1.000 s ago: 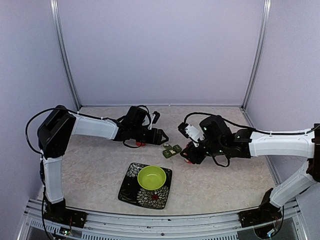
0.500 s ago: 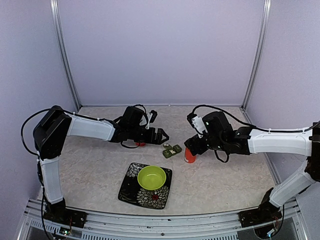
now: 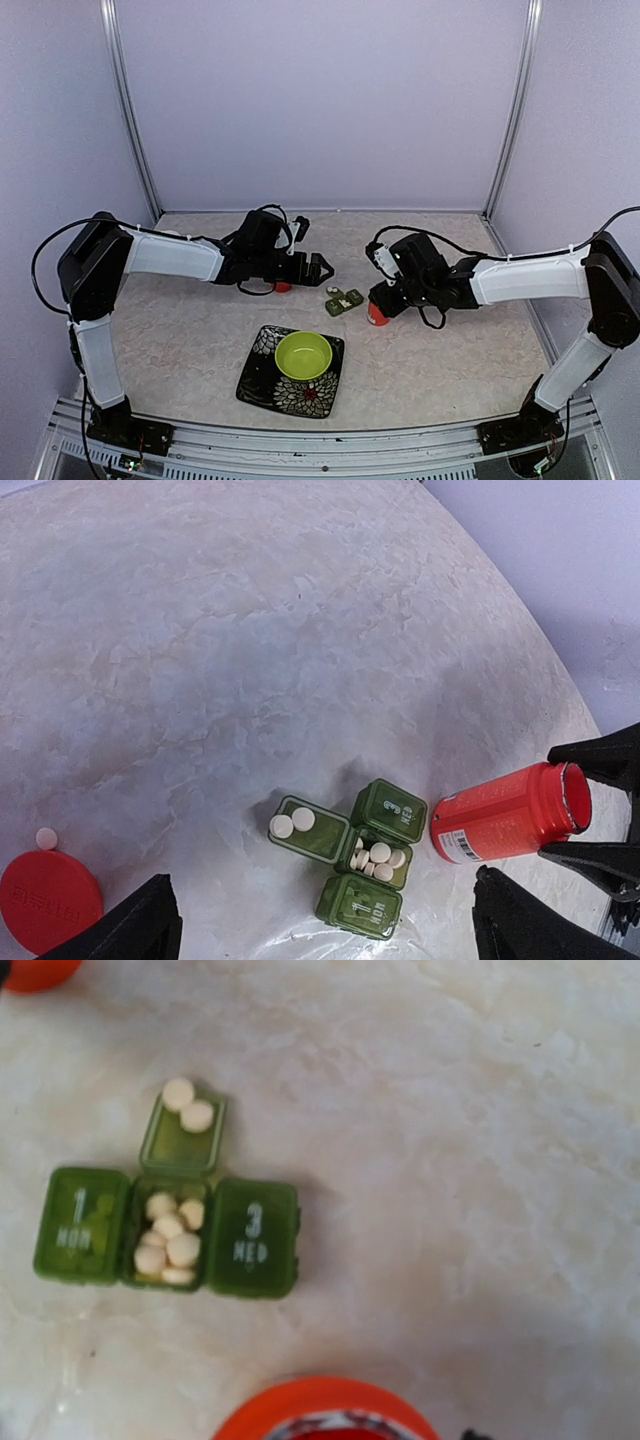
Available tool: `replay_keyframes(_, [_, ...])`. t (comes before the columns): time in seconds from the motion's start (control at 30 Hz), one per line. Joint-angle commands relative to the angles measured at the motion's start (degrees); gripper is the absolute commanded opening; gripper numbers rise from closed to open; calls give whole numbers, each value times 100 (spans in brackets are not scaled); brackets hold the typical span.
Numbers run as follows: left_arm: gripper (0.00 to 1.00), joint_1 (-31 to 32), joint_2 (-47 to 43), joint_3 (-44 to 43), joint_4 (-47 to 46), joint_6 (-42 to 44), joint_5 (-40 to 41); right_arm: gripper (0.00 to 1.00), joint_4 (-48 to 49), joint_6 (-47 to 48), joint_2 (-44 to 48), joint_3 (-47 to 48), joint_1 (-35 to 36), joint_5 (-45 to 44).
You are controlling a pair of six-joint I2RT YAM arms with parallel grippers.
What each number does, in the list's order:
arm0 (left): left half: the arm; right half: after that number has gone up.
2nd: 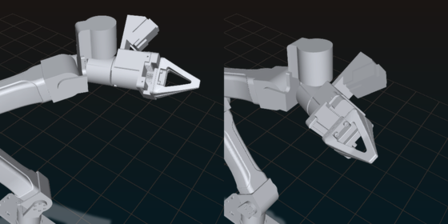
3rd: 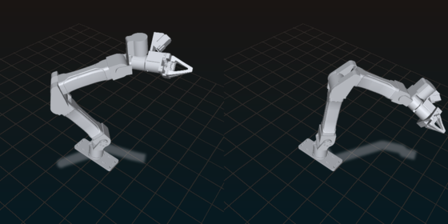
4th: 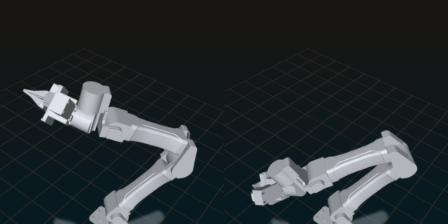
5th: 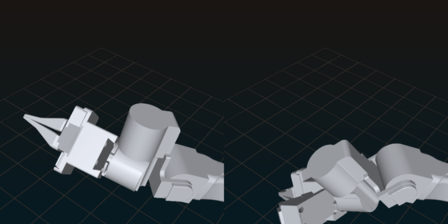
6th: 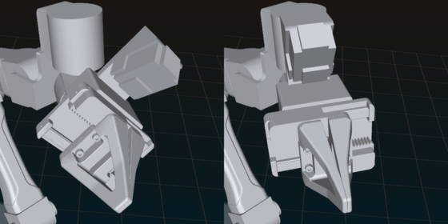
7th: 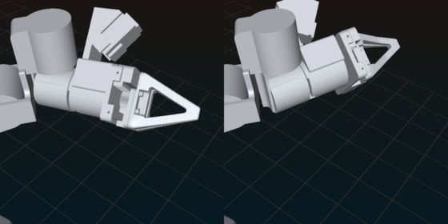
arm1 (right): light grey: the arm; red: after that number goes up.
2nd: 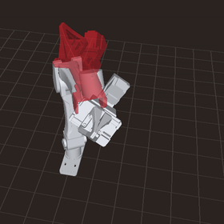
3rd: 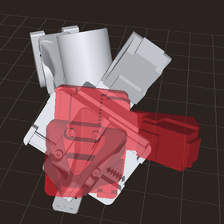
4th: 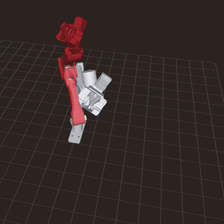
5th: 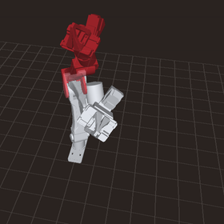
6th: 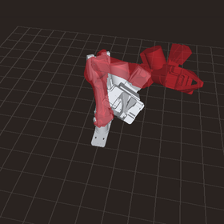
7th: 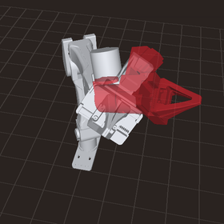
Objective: Sort the pills into containers
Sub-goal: Place the pill bottle at the center of the board.
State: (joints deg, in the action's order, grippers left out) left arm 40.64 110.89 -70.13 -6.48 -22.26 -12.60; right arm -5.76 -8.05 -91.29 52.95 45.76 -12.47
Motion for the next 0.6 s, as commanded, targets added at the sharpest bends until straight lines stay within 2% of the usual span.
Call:
replay_keyframes(0.0, [99,5,-173,89,-73,99,109,49,100,-72,-85,157,-105,61])
replay_keyframes(0.07, [99,-4,-173,103,-73,99,121,42,79,-72,-78,147,-162,37])
replay_keyframes(0.13, [99,-4,-173,101,-73,99,123,41,61,-73,-59,150,-249,-17])
replay_keyframes(0.43, [99,-4,-2,63,-118,44,1,40,235,277,-137,198,-874,-308])
replay_keyframes(0.57, [99,1,115,69,-276,-80,-239,44,376,346,-270,231,-1048,-212])
